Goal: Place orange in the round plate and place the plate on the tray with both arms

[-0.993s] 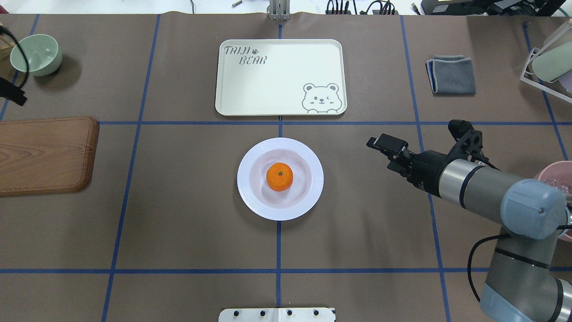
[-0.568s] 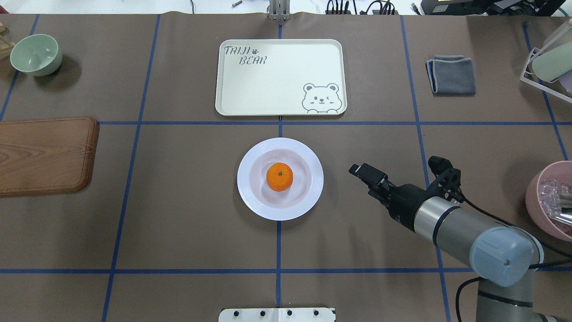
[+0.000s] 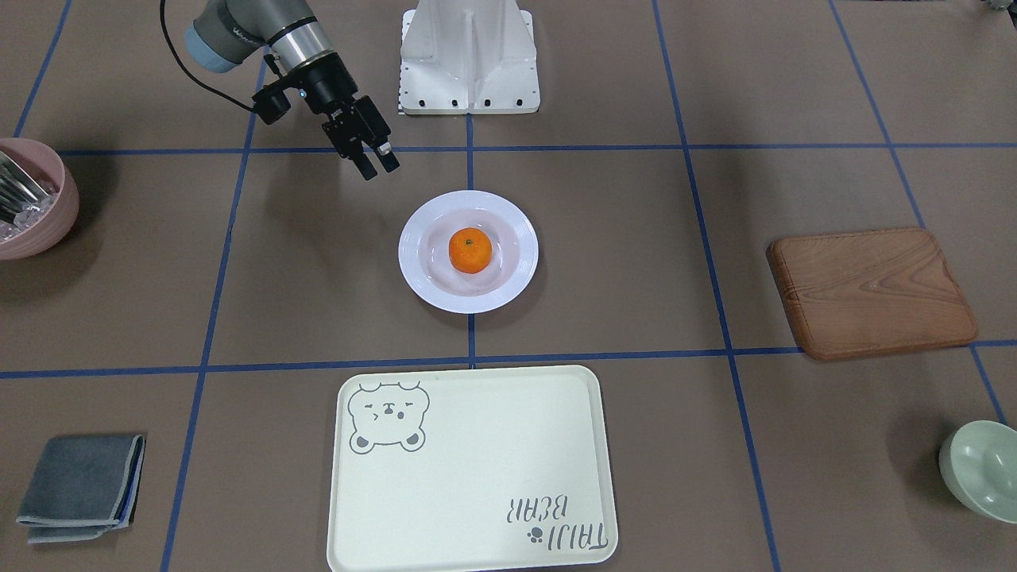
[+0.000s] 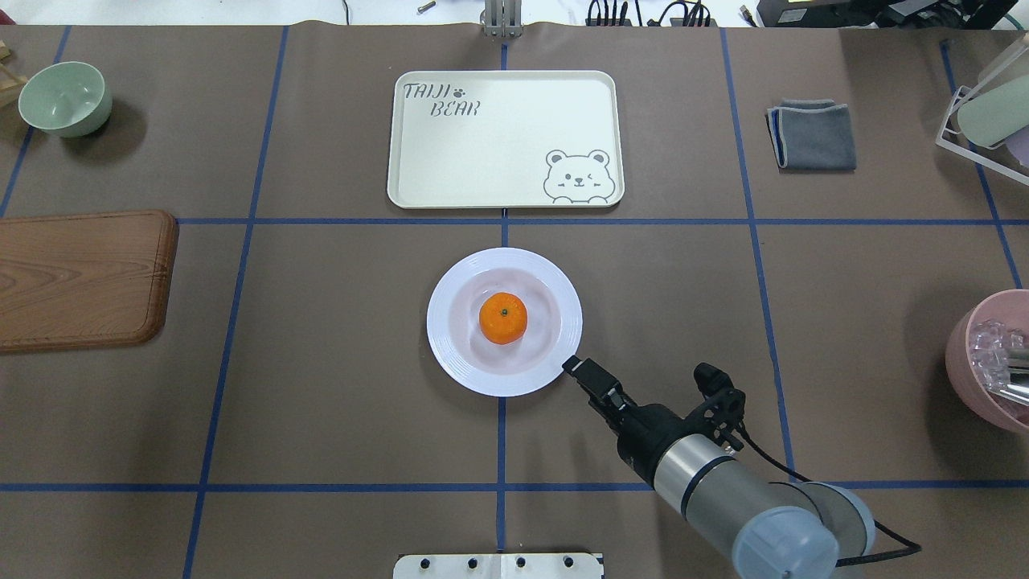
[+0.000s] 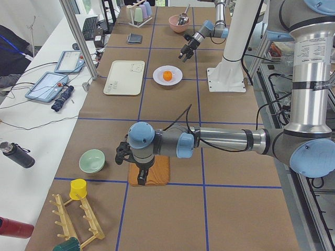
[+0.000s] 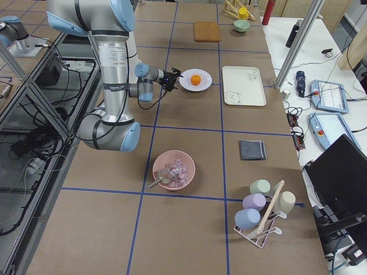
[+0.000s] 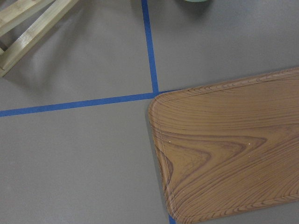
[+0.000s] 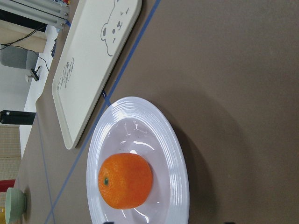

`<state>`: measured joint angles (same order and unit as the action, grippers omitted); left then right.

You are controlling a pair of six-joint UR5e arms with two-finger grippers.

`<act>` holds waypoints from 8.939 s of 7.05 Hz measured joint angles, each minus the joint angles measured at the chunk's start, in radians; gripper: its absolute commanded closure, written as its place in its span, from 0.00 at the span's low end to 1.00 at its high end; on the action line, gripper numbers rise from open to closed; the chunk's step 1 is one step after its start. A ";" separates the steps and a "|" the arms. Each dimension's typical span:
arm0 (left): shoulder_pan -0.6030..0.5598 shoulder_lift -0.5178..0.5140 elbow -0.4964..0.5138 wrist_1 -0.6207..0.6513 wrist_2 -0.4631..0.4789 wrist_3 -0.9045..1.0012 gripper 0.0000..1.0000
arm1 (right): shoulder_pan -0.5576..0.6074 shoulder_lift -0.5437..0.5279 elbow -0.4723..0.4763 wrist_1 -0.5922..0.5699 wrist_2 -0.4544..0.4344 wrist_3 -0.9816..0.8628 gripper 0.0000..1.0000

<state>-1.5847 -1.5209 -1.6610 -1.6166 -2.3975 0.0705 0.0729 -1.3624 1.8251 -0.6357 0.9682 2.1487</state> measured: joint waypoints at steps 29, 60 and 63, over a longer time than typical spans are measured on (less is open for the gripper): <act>-0.011 0.058 -0.051 0.001 0.009 -0.014 0.01 | 0.414 0.736 -0.902 -0.124 -0.044 0.341 0.64; -0.011 0.146 -0.071 -0.009 0.012 -0.001 0.01 | 1.466 -0.283 -0.117 -1.003 1.271 -2.356 0.00; -0.013 0.147 -0.079 -0.009 0.013 -0.001 0.01 | 1.466 -0.289 -0.116 -1.003 1.273 -2.356 0.00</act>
<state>-1.5981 -1.3740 -1.7398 -1.6260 -2.3844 0.0690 1.5386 -1.6512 1.7086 -1.6383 2.2410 -0.2071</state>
